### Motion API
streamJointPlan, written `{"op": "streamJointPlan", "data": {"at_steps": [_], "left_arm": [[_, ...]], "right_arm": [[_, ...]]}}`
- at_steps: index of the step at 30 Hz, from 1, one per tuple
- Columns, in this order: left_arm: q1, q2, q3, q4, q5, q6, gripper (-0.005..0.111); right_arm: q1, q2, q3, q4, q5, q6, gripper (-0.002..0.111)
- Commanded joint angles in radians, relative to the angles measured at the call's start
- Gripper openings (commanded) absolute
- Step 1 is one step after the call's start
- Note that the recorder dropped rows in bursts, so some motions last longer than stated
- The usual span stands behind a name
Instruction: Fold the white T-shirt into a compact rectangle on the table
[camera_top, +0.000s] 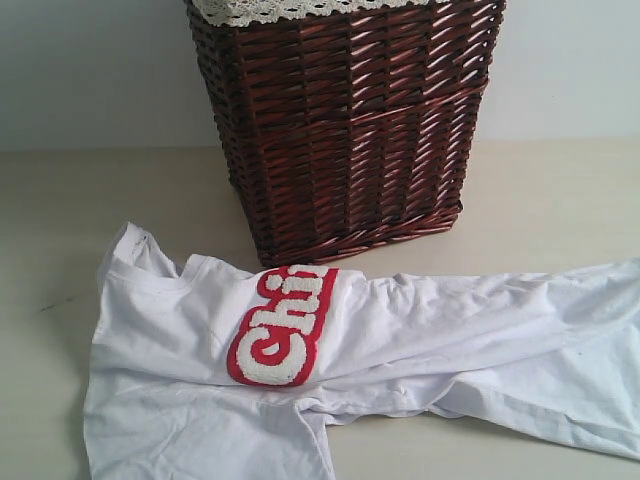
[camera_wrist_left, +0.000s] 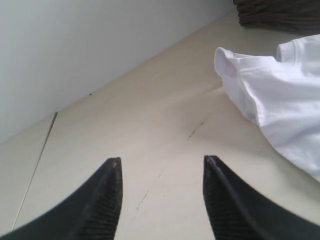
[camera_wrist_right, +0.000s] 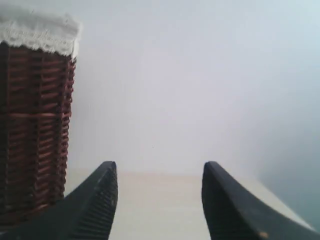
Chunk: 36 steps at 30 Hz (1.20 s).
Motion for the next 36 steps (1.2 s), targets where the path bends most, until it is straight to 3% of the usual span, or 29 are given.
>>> {"op": "streamJointPlan", "data": {"at_steps": [1, 4, 10, 14, 16, 18, 20, 22, 24, 26, 28, 36], "left_arm": [[-0.006, -0.006, 0.003, -0.004, -0.004, -0.001, 0.049], [-0.006, -0.006, 0.003, -0.004, -0.004, -0.001, 0.049], [-0.006, -0.006, 0.003, -0.004, -0.004, -0.001, 0.049], [-0.006, -0.006, 0.003, -0.004, -0.004, -0.001, 0.049], [-0.006, -0.006, 0.003, -0.004, -0.004, -0.001, 0.049], [-0.006, -0.006, 0.003, -0.004, -0.004, -0.001, 0.049], [-0.006, -0.006, 0.003, -0.004, -0.004, -0.001, 0.049], [-0.006, -0.006, 0.003, -0.004, -0.004, -0.001, 0.049], [-0.006, -0.006, 0.003, -0.004, -0.004, -0.001, 0.049], [-0.006, -0.006, 0.003, -0.004, -0.004, -0.001, 0.049], [-0.006, -0.006, 0.003, -0.004, -0.004, -0.001, 0.049], [-0.006, -0.006, 0.003, -0.004, -0.004, -0.001, 0.049]], "right_arm": [[0.026, 0.059, 0.005, 0.352, -0.016, 0.064, 0.051], [0.026, 0.095, 0.005, 0.437, -0.019, 0.057, 0.051], [0.026, 0.128, 0.005, 0.174, 0.000, 0.049, 0.051], [0.031, 0.129, 0.005, 0.106, -0.005, 0.049, 0.051], [0.051, 0.129, 0.005, -0.057, -0.016, 0.063, 0.051], [0.060, 0.129, 0.005, -0.365, -0.009, 0.091, 0.051], [0.060, 0.129, 0.005, -0.529, -0.012, 0.201, 0.051], [0.060, 0.129, 0.005, -0.547, 0.011, 0.508, 0.051], [0.060, 0.129, 0.005, -0.688, 0.061, 0.762, 0.051], [0.060, 0.129, 0.005, -0.829, 0.148, 0.955, 0.051], [0.060, 0.123, 0.005, -0.849, 0.339, 1.116, 0.051], [0.060, 0.104, 0.005, -0.862, 0.340, 1.116, 0.051]]}}
